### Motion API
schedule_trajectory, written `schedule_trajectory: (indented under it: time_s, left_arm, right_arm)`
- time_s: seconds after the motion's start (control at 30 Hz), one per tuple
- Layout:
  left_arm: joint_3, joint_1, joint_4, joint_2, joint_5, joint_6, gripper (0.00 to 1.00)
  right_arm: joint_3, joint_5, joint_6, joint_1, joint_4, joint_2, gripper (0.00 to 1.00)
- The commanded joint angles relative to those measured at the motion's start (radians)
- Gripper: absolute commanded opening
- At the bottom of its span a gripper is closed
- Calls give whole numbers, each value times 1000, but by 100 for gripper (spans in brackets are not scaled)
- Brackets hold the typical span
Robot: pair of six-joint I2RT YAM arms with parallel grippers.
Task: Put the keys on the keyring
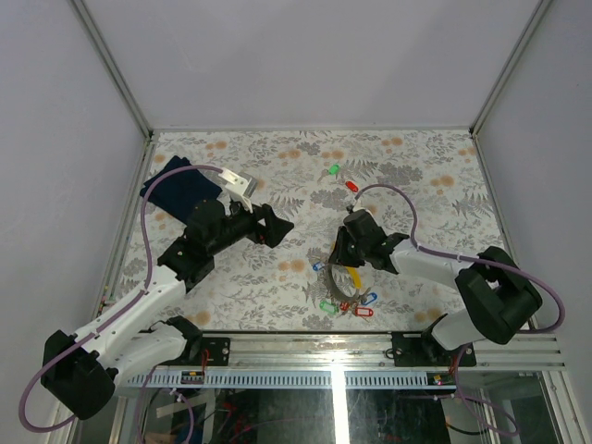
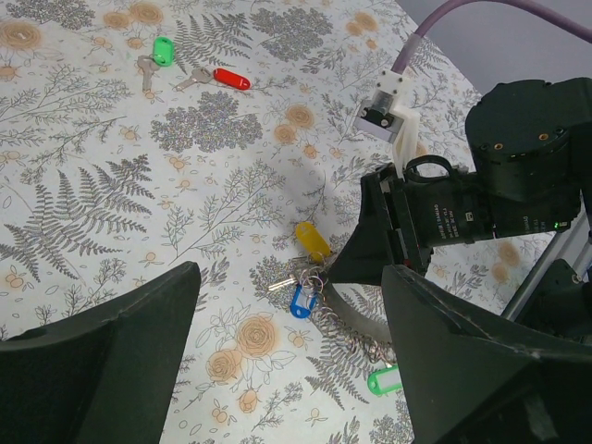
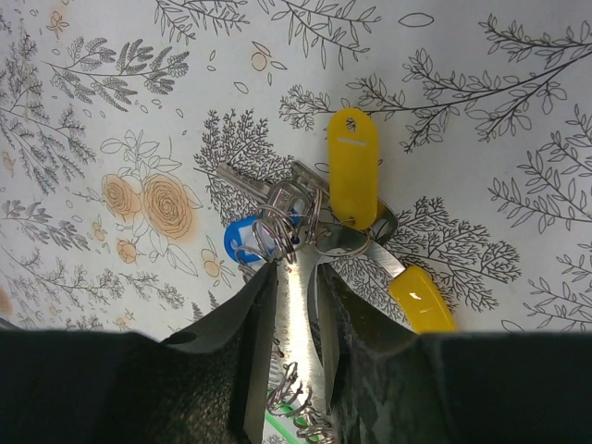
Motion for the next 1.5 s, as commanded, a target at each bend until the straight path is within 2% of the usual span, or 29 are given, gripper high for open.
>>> schedule_trajectory:
  time_s: [0.0,1.1,1.2,1.47]
  left_arm:
    - [34,0,0,-5,-12,-2,82]
    - [38,-1,-13,-6,-17,15,82]
    - [39,0,-13,-6,-17,15,82]
    - [39,0,-17,-9,-22,18,82]
  right_arm:
    - [46,17,18,8,57,27,30]
    - [86,26,-26,8,68,115,30]
    - [90,28,-38,8,65,116,27]
    - [75,19,-110,8,104,95,9]
